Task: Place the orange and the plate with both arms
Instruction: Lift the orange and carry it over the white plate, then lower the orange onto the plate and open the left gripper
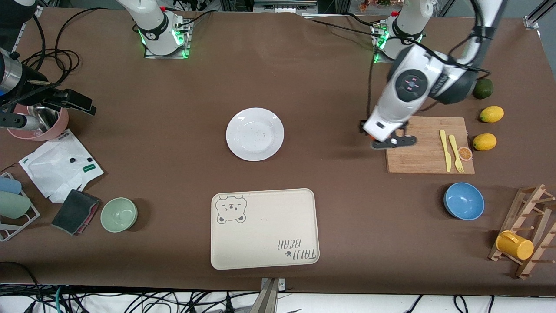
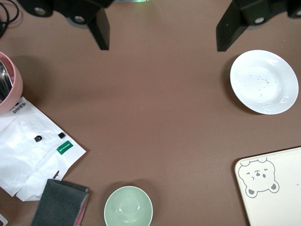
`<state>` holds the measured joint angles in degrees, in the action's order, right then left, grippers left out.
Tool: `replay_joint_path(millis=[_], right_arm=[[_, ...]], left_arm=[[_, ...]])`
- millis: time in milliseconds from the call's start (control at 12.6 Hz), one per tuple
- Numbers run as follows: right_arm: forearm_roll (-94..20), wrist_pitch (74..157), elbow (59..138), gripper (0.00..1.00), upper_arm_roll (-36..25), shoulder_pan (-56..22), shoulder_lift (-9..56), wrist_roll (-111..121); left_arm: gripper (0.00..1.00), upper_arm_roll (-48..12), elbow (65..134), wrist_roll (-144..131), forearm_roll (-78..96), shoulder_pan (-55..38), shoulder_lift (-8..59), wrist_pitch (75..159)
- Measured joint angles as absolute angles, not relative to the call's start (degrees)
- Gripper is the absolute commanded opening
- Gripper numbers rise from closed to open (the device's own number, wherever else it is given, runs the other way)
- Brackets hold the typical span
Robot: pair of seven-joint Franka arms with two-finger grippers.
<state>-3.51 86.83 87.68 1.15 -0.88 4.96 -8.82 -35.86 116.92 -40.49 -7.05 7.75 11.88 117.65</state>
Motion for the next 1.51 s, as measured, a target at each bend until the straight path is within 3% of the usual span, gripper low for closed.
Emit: replay_joint_path(millis=[159,634,793,1031,1110,1189,1269,1507], right_arm=[[-3.5,86.83,87.69,1.0,1.16,-0.88,4.96,-8.82],[-3.5,86.83,87.68,1.0,1.19,-0.88,4.96,-8.82],[-3.5,86.83,87.68,1.0,1.19,-0.88,4.96,-8.82],[-3.5,86.84,87.68,1.0,1.19,-0.88,4.96,-8.82],[-3.5,86.84,87.68,1.0,1.19,-0.88,4.96,-8.82],[-3.5,86.84,87.68,1.0,1.19,-0.88,4.96,-8.82],[-3.5,86.84,87.68,1.0,1.19,-0.88,4.96,-8.82],[-3.5,86.84,87.69,1.0,1.19,-0.88,4.96,-8.82]], left_arm=[[0.16,-38.55,112.25,-48.72,-5.47,4.3,15.79,117.78],[0.16,-37.77,90.49,-68.47,-5.36,-14.14,35.61,121.16],[0.16,-34.74,88.29,-71.82,-5.38,-19.65,40.26,129.01],[0.17,-23.75,87.28,-73.88,-5.38,-31.24,44.69,134.9],[0.26,-21.69,86.88,-74.98,-5.38,-33.88,45.85,136.43],[0.58,-20.55,86.52,-75.88,-5.38,-35.43,46.77,137.56],[0.99,-20.17,86.26,-76.22,-5.38,-35.86,47.29,138.0],[1.0,-19.57,85.14,-76.24,-5.38,-35.68,47.51,138.11]])
